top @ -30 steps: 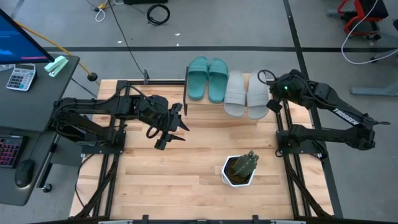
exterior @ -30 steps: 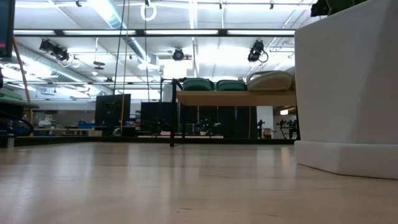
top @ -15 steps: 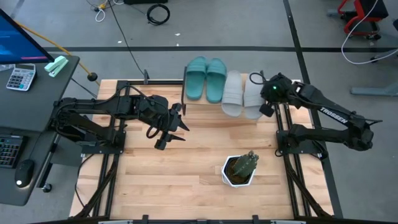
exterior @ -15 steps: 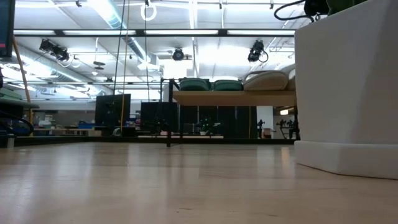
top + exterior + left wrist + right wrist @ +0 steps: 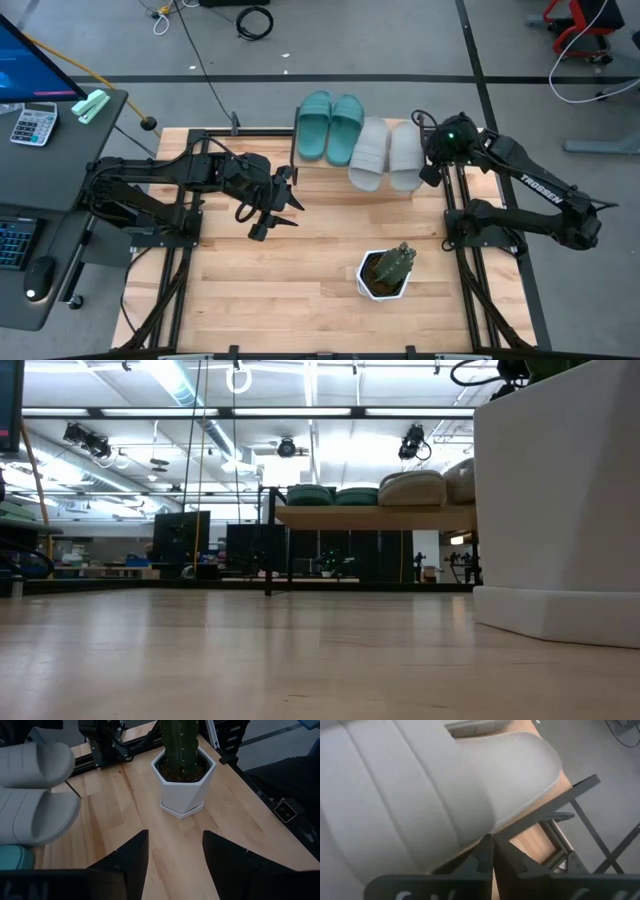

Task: Pick and place slides into the shelf
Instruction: Put the gray slides on the shelf

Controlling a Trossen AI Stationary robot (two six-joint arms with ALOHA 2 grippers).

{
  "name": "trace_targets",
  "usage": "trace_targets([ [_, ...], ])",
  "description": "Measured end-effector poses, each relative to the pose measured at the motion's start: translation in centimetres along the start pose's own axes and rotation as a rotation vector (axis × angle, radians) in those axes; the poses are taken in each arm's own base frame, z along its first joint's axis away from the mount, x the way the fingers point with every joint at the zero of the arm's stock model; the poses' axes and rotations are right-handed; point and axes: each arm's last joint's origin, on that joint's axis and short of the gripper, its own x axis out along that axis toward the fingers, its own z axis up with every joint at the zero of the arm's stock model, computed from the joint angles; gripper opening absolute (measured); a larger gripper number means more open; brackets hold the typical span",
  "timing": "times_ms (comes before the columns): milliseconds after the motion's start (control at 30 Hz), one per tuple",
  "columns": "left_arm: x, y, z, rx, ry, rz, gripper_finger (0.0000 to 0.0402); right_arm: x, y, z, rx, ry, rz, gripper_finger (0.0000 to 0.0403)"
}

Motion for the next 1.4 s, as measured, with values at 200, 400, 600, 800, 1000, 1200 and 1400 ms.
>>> trace_targets([
  [200,0.0,0.0,0.0,0.0,0.0,0.0,0.0194,0.0,-0.2,-0.1,-0.01,0.013,-0.008,0.0037],
  [400,0.0,0.0,0.0,0.0,0.0,0.0,0.019,-0.1,-0.3,-0.3,-0.014,0.022,-0.05,0.0045],
  [600,0.1,0.1,0.2,0.013,-0.022,0.007,0.0193,-1.8,-0.7,-0.1,-0.025,-0.028,-0.117,0.0032],
  [800,1.5,0.4,0.1,0.025,-0.008,0.006,0.0185,-4.6,-0.9,1.2,-0.031,-0.173,-0.016,0.0028],
  [1000,5.1,1.1,-1.2,0.011,0.116,0.069,0.0177,-7.3,-0.5,2.4,-0.032,-0.322,0.213,0.0031],
  [1200,7.8,1.7,-2.6,0.024,0.252,0.213,0.0163,-10.4,0.3,3.5,-0.132,-0.459,0.354,0.0024],
  [1400,7.7,1.7,-2.1,0.084,0.229,0.253,0.0112,-12.3,1.8,2.4,-0.286,-0.496,0.52,0.0005],
])
